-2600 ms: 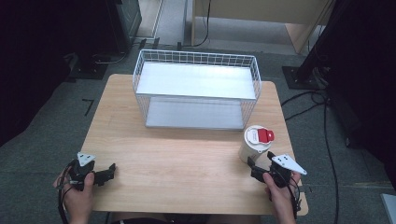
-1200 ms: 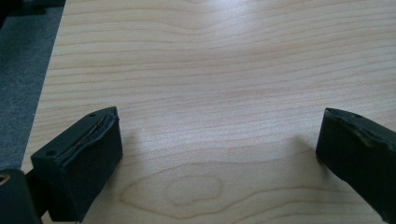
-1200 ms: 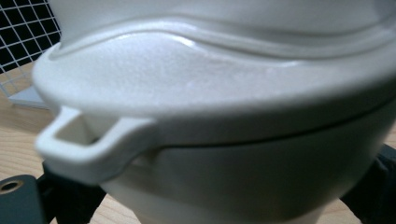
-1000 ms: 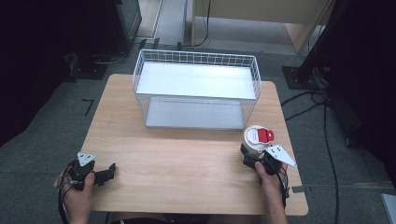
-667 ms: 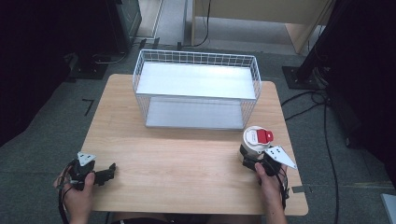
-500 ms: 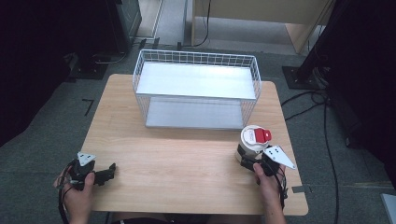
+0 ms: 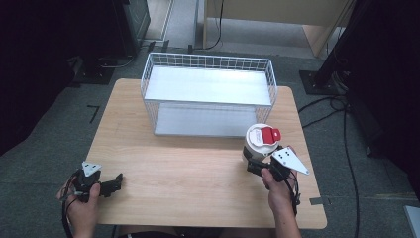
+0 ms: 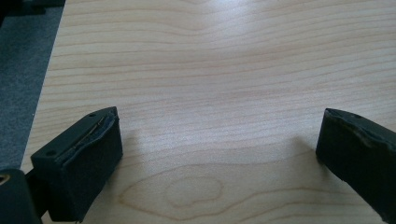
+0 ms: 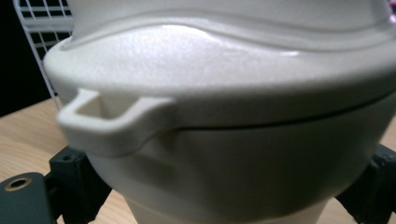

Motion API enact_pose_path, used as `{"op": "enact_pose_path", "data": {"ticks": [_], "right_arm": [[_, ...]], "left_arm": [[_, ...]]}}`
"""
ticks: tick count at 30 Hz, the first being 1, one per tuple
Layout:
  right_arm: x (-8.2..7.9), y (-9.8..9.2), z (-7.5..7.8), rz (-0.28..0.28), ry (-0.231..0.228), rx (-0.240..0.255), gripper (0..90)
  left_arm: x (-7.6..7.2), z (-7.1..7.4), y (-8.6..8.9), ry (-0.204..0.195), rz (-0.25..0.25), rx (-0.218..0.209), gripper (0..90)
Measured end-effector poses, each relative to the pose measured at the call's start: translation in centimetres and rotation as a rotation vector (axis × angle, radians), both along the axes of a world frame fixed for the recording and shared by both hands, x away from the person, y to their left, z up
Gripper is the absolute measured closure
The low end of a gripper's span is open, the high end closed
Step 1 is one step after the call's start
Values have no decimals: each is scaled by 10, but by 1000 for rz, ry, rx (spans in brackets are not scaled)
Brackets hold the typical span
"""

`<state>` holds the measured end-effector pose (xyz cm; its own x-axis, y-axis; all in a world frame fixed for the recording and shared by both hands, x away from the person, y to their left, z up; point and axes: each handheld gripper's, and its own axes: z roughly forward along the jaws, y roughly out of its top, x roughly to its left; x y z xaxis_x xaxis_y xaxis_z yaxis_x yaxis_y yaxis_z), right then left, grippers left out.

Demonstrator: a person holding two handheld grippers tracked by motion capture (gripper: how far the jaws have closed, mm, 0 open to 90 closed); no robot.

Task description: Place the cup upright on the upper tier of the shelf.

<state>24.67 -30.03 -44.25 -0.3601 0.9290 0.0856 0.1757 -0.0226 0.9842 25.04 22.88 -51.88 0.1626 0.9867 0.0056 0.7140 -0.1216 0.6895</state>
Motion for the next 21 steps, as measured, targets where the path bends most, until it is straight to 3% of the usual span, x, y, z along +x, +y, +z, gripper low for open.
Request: {"op": "enact_pose_path", "data": {"ticks": [18,21], "right_arm": [[10,34,67,64,-102,24,76],[15,40,82,80,-126,51,77]], "left_arm": [[0,0,0,-1,0,-2,8],[0,0,0,-2,1,-1,8]]}}
